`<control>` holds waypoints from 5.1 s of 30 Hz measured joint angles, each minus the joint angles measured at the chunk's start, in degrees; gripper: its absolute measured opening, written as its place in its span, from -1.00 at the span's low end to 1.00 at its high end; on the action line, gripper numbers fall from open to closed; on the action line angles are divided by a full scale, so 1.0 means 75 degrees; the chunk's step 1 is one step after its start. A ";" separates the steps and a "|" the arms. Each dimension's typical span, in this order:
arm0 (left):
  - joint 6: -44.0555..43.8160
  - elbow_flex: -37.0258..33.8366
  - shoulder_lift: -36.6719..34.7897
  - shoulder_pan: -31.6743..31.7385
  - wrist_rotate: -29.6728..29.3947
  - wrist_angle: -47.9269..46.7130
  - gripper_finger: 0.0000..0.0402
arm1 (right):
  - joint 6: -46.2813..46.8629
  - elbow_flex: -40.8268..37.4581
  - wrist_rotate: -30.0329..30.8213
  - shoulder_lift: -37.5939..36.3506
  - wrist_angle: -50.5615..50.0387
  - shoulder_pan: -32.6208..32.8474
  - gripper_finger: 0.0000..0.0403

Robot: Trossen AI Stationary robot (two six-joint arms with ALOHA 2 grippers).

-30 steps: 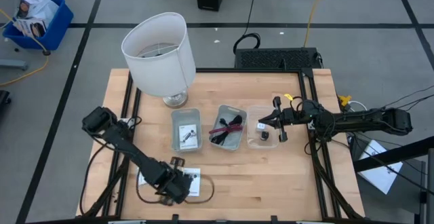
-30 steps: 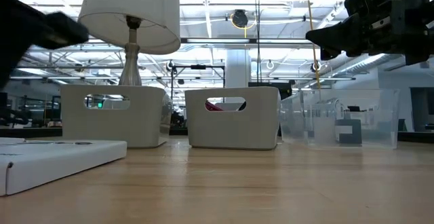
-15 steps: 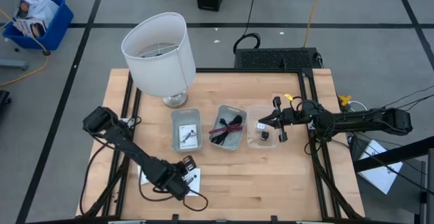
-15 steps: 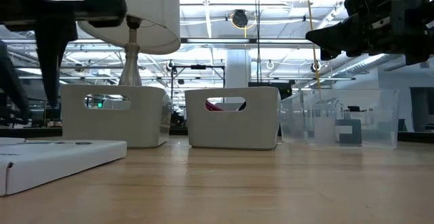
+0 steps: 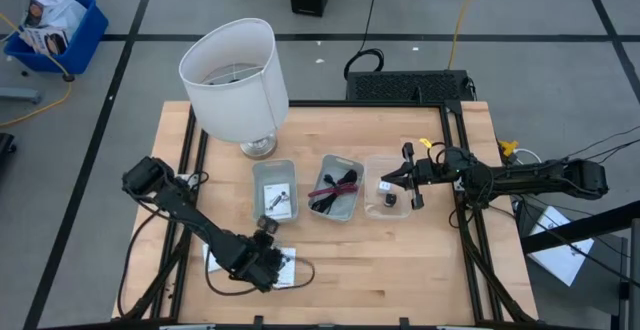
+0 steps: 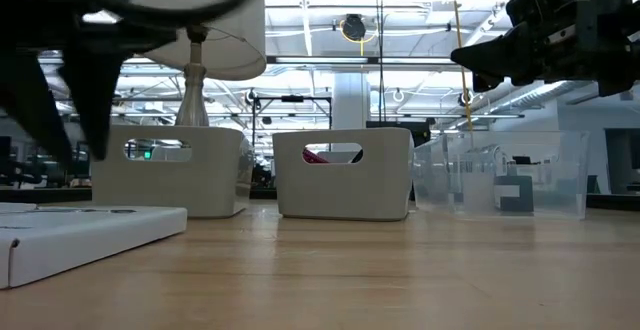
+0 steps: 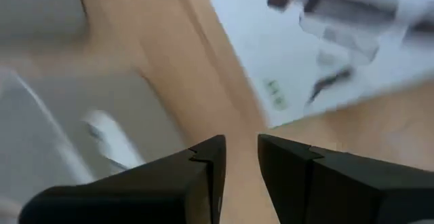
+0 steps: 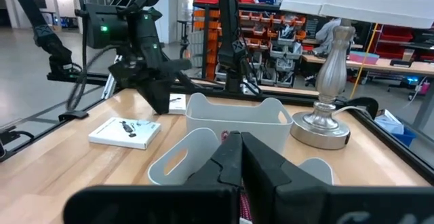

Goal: Pick and place items into bin
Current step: Put the right card reader box into the left gray bin

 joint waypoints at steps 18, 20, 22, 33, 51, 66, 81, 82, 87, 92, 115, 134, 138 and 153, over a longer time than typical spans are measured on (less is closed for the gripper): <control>-1.1744 -0.0058 0.0015 -0.0181 0.1593 0.2471 -0.54 | -0.0039 -0.0003 0.0000 0.0000 -0.0058 0.0002 -1.00; -1.2264 -0.0058 0.0018 -0.0181 0.1223 0.2405 -0.54 | -0.0057 0.0000 -0.0002 0.0000 -0.0052 0.0003 -1.00; -1.2781 -0.0058 0.0018 -0.0181 0.1061 0.2246 -0.54 | -0.0110 0.0000 0.0000 0.0000 -0.0015 0.0003 -1.00; -1.3545 -0.0058 0.0020 -0.0186 0.1441 0.1415 -0.54 | -0.0493 -0.0003 -0.0003 0.0000 0.0093 0.0000 -1.00; -1.3723 -0.0062 0.0203 -0.0102 0.1783 0.0880 0.43 | -0.0201 -0.0001 -0.0023 0.0000 -0.0058 0.0001 -1.00; -1.3670 -0.0049 0.0560 0.0125 0.2016 0.0893 0.05 | -0.0058 -0.0003 -0.0032 -0.0002 -0.0064 0.0002 -1.00; -1.3452 -0.0076 0.0507 0.0146 0.1962 0.0901 -0.21 | -0.0058 -0.0003 -0.0035 0.0000 -0.0064 0.0003 -1.00; -1.3452 -0.0076 0.0505 0.0154 0.2033 0.0926 -0.21 | -0.0058 -0.0003 -0.0035 0.0000 -0.0062 0.0000 -1.00; -1.3445 -0.0076 0.0593 0.0143 0.2029 0.1298 -0.21 | -0.0058 -0.0003 -0.0037 -0.0001 -0.0064 0.0002 -1.00; -1.3165 -0.0041 0.1031 0.0181 0.2029 0.1934 -0.21 | -0.0067 -0.0002 -0.0035 -0.0001 -0.0064 0.0000 -1.00; -1.1538 -0.0108 -0.0573 0.0273 -0.0528 0.1768 -0.96 | -0.0061 -0.0002 -0.0079 0.0000 -0.0061 0.0000 -1.00; -1.0847 -0.0090 -0.2601 0.3371 -0.0634 -0.1781 -0.97 | -0.0006 -0.0003 -0.0089 -0.0003 -0.0064 0.0002 -1.00; -1.0359 -0.0080 -0.2373 0.3962 -0.0053 -0.1739 -0.95 | -0.0010 -0.0002 -0.0219 -0.0001 -0.0060 0.0003 -1.00; -0.9515 -0.0081 -0.0837 0.4558 0.1181 -0.1163 -0.94 | -0.0058 -0.0003 -0.0224 -0.0001 -0.0066 0.0002 -1.00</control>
